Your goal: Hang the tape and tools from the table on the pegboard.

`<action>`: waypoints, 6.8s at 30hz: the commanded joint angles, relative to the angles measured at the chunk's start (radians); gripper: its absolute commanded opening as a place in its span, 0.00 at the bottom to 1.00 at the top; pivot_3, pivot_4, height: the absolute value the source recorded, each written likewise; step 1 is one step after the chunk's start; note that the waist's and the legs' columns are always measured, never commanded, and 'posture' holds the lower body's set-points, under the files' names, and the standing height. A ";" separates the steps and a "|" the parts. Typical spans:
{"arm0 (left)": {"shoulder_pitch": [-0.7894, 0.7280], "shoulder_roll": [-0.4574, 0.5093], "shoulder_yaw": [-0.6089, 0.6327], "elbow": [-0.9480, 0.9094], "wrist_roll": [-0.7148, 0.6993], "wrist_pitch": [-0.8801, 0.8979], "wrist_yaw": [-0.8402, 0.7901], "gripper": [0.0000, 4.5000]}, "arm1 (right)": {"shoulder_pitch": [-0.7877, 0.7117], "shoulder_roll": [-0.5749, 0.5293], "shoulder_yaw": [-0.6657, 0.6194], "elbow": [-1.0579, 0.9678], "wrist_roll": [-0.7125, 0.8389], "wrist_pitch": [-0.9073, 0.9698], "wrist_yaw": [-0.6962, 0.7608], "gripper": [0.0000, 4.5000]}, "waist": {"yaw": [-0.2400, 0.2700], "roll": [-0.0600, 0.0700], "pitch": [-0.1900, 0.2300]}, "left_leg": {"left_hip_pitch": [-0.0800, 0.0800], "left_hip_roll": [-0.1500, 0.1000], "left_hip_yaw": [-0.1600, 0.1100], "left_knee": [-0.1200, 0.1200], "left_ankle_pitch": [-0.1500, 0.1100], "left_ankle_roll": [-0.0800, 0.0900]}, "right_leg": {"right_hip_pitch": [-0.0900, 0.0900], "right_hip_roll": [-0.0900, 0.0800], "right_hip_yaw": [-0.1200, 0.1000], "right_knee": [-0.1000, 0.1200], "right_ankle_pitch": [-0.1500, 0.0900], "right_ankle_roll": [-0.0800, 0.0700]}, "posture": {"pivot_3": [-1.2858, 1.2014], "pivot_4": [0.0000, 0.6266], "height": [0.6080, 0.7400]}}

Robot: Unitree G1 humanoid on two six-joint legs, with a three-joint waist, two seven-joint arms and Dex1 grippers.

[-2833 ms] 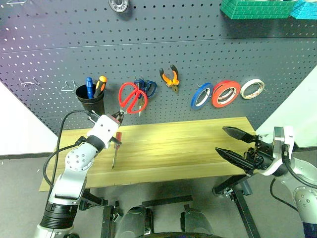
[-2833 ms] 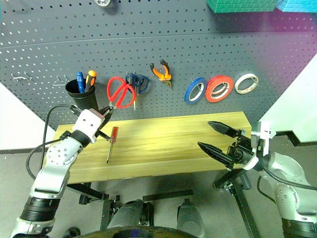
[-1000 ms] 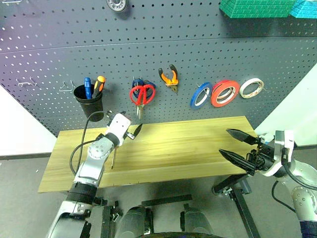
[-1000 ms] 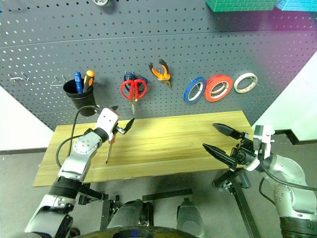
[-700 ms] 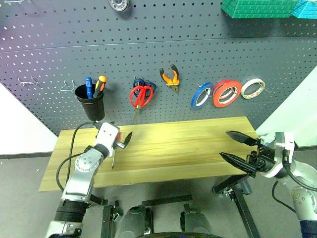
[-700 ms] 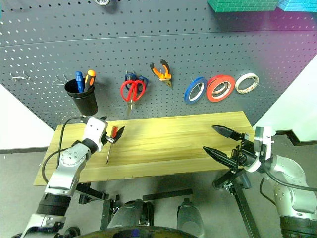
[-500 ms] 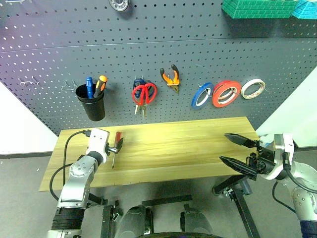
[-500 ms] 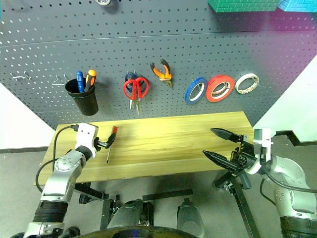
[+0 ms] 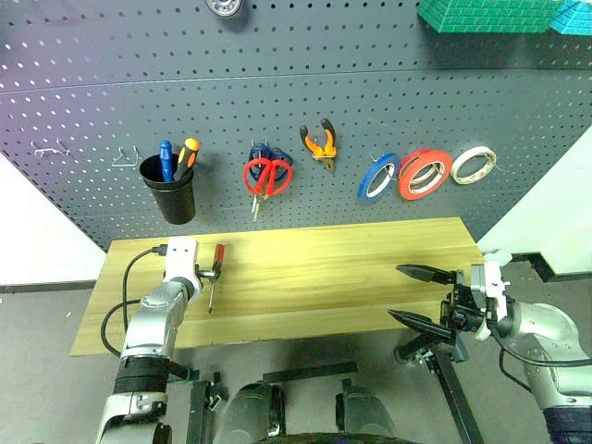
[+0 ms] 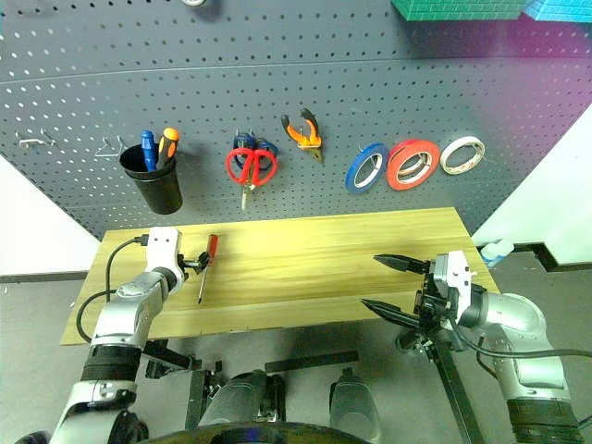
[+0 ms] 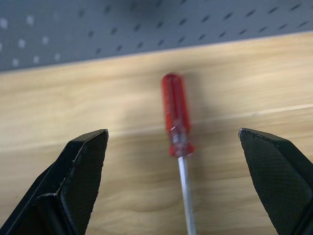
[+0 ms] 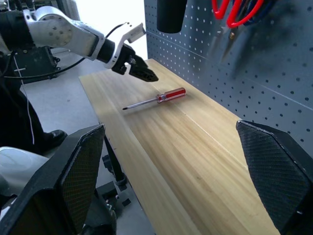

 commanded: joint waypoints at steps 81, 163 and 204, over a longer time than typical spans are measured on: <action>0.166 0.024 -0.084 -0.378 0.033 0.012 -0.046 0.19 | -0.288 -0.087 0.097 0.920 0.200 -0.433 0.325 1.00 | -0.003 -0.003 0.136 | 0.001 0.000 0.009 -0.013 0.001 -0.005 | 0.004 -0.008 -0.017 -0.017 0.003 0.004 | 0.46 0.24 1.00; -0.231 0.201 -0.029 -0.538 0.132 -0.406 -0.128 0.19 | -0.165 0.057 0.014 -0.097 0.231 0.020 -0.060 1.00 | 0.025 -0.002 0.023 | -0.002 0.001 0.012 0.003 0.003 0.001 | 0.003 -0.003 -0.021 -0.011 0.016 0.007 | 0.47 0.07 1.00; -0.309 0.223 0.087 -0.093 -0.076 -0.682 -0.216 0.19 | -0.161 0.063 -0.034 0.020 0.192 -0.028 0.050 1.00 | 0.021 -0.004 0.011 | 0.001 0.001 0.014 0.007 0.005 0.002 | 0.001 -0.005 -0.020 0.001 0.016 0.007 | 0.47 0.11 1.00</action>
